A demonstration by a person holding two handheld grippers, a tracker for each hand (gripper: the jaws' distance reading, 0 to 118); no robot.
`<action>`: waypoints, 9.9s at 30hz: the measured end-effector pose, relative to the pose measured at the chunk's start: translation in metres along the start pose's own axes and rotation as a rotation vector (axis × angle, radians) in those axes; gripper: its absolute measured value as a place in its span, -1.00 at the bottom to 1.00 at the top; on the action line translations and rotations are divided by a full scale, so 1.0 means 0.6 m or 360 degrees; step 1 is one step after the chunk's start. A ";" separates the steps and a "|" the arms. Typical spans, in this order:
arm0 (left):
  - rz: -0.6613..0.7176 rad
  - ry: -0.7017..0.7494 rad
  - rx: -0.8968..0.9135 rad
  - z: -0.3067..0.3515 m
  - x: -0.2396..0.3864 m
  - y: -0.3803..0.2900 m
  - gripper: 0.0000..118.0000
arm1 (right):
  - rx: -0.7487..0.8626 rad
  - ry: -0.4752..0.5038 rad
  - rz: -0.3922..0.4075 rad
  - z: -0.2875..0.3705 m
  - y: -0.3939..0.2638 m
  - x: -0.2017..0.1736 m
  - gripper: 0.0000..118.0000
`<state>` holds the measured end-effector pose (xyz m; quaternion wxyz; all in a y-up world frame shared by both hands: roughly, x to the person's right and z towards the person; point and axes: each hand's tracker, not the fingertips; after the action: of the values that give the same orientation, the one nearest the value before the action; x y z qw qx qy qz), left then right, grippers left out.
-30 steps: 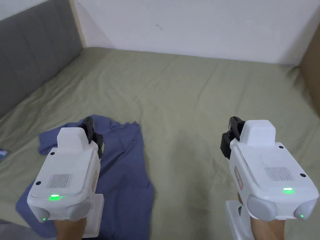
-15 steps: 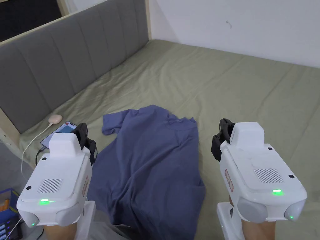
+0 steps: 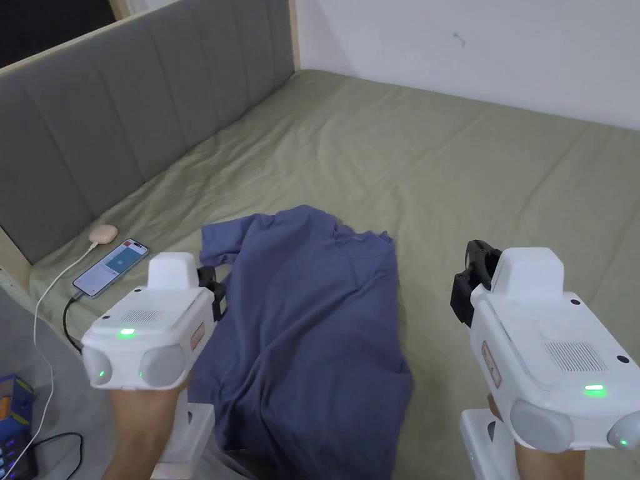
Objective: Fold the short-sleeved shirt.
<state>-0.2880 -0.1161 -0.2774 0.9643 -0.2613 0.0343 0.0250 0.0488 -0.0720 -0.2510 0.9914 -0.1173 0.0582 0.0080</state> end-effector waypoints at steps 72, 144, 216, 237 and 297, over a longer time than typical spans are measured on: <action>-0.0845 -0.1509 -0.0251 0.066 0.698 0.115 -1.00 | 0.0030 -0.0908 -0.0104 0.311 -0.028 0.405 -1.00; -0.0310 -0.0707 -0.0550 -0.062 0.437 -0.063 -1.00 | 0.0029 -0.0802 -0.0181 0.267 -0.022 0.383 -1.00; 0.0077 -0.0846 -0.0185 -0.078 0.355 0.160 -0.98 | -0.0289 -0.0690 -0.0288 0.152 0.053 0.585 -0.90; -0.0058 -0.0571 0.0363 -0.155 0.441 0.622 -0.98 | 0.0033 -0.0770 -0.0167 -0.007 0.355 0.713 -0.90; -0.0287 -0.0155 -0.0859 -0.115 0.184 -0.186 -0.97 | -0.1188 -0.0783 -0.0830 0.242 -0.381 0.446 -0.90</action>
<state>-0.1741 -0.2438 -0.2894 0.8587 -0.5090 -0.0432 -0.0401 0.3376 -0.2600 -0.0893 0.8354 -0.4683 -0.2147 -0.1918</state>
